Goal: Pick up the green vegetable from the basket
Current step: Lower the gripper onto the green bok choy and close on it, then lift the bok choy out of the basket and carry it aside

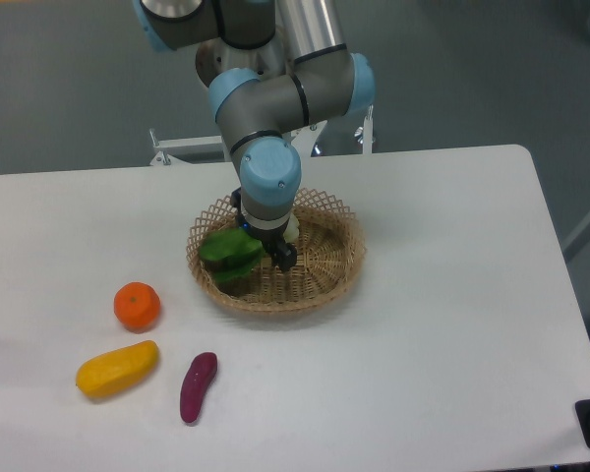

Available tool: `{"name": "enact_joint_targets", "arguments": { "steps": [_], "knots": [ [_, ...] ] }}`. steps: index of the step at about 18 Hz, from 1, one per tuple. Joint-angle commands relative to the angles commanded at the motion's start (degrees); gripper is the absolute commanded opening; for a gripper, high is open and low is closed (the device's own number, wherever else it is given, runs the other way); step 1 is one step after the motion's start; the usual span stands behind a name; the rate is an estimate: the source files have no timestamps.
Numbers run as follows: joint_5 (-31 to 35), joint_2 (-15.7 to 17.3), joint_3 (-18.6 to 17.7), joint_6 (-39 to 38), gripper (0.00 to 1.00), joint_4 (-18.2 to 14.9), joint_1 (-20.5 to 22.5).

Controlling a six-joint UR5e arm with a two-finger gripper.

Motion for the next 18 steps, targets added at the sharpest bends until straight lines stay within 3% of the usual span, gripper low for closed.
{"name": "enact_joint_targets", "arguments": {
  "steps": [3, 5, 8, 12, 18],
  "knots": [
    [-0.1, 0.2, 0.3, -1.5, 0.28, 0.1, 0.0],
    [-0.1, 0.4, 0.9, -1.7, 0.04, 0.1, 0.0],
    [0.3, 0.5, 1.8, -1.8, 0.00, 0.0, 0.2],
    [0.3, 1.5, 4.4, -2.0, 0.04, -1.2, 1.0],
    [0.3, 2.5, 11.4, -2.1, 0.06, -6.7, 5.0]
  ]
}}
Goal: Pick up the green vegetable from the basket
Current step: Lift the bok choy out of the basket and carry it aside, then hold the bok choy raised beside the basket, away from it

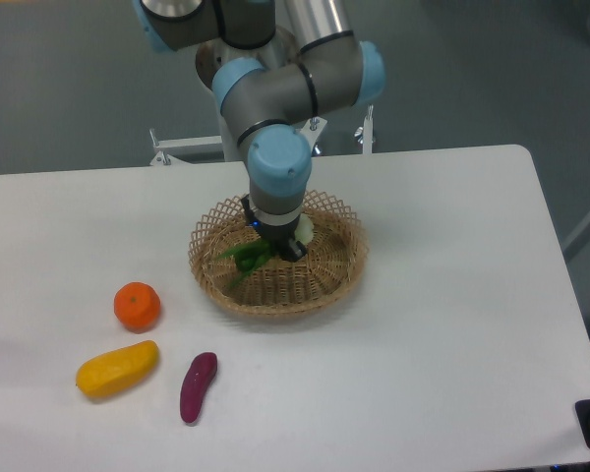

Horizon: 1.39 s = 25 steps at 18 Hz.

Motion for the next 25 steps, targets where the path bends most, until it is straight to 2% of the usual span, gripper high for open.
{"name": "enact_joint_targets", "arguments": {
  "steps": [6, 14, 17, 25],
  "knots": [
    [-0.1, -1.1, 8.0, 0.4, 0.06, 0.1, 5.5],
    [-0.4, -9.5, 19.6, 0.4, 0.06, 0.1, 10.6],
    [-0.4, -11.5, 22.2, 1.1, 0.07, 0.0, 12.7],
    [-0.2, -15.9, 25.4, 4.0, 0.08, 0.0, 16.9]
  ]
}}
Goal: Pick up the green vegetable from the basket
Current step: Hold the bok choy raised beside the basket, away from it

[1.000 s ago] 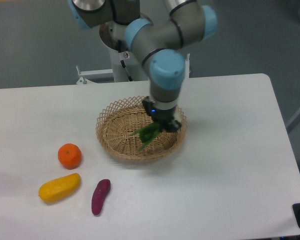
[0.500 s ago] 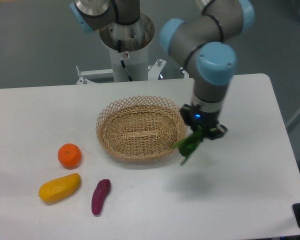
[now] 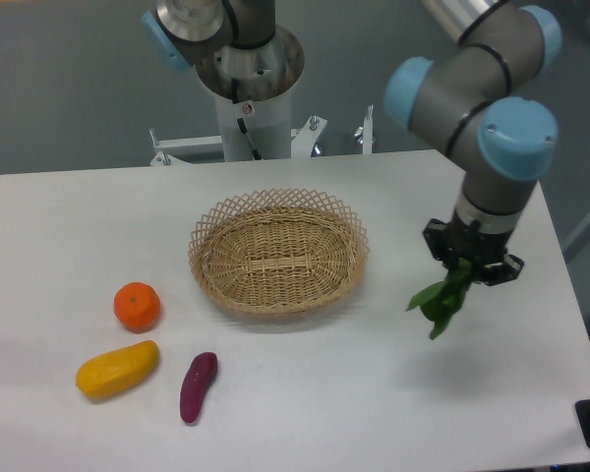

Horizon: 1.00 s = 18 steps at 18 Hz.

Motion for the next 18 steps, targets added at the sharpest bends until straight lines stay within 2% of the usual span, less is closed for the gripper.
{"name": "enact_joint_targets", "arguments": {
  "steps": [3, 5, 6, 12, 18],
  "knots": [
    [0.1, -1.1, 2.3, 0.4, 0.08, -0.9, 0.0],
    [0.2, -2.2, 4.5, 0.4, 0.08, -3.9, -0.1],
    [0.2, -2.4, 5.0, 0.4, 0.08, -4.5, -0.1],
    [0.1, -3.5, 6.7, 0.4, 0.08, -4.1, -0.1],
    [0.2, -3.8, 6.7, 0.4, 0.08, -4.0, -0.1]
  ]
}}
